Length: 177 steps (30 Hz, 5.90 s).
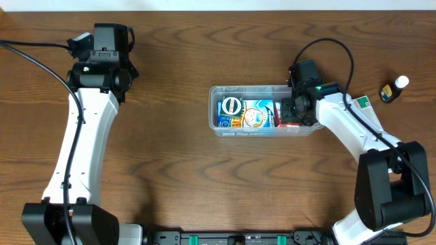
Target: Pack container
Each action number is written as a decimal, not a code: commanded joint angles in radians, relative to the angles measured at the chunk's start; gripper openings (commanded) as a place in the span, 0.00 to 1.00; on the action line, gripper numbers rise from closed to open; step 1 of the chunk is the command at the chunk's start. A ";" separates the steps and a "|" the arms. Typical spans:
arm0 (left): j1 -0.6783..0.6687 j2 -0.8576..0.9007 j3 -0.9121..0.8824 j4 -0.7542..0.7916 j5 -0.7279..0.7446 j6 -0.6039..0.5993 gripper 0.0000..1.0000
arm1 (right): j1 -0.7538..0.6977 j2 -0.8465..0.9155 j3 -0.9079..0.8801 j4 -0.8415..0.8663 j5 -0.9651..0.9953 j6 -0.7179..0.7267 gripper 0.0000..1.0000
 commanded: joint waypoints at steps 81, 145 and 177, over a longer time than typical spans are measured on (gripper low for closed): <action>0.003 -0.005 0.007 -0.003 -0.016 0.010 0.98 | -0.092 -0.004 -0.110 0.187 -0.137 -0.056 0.01; 0.003 -0.005 0.007 -0.003 -0.016 0.010 0.98 | 0.014 0.071 -0.062 0.174 -0.162 -0.137 0.01; 0.003 -0.005 0.007 -0.003 -0.016 0.010 0.98 | -0.590 -0.293 0.174 -0.304 0.029 -0.254 0.89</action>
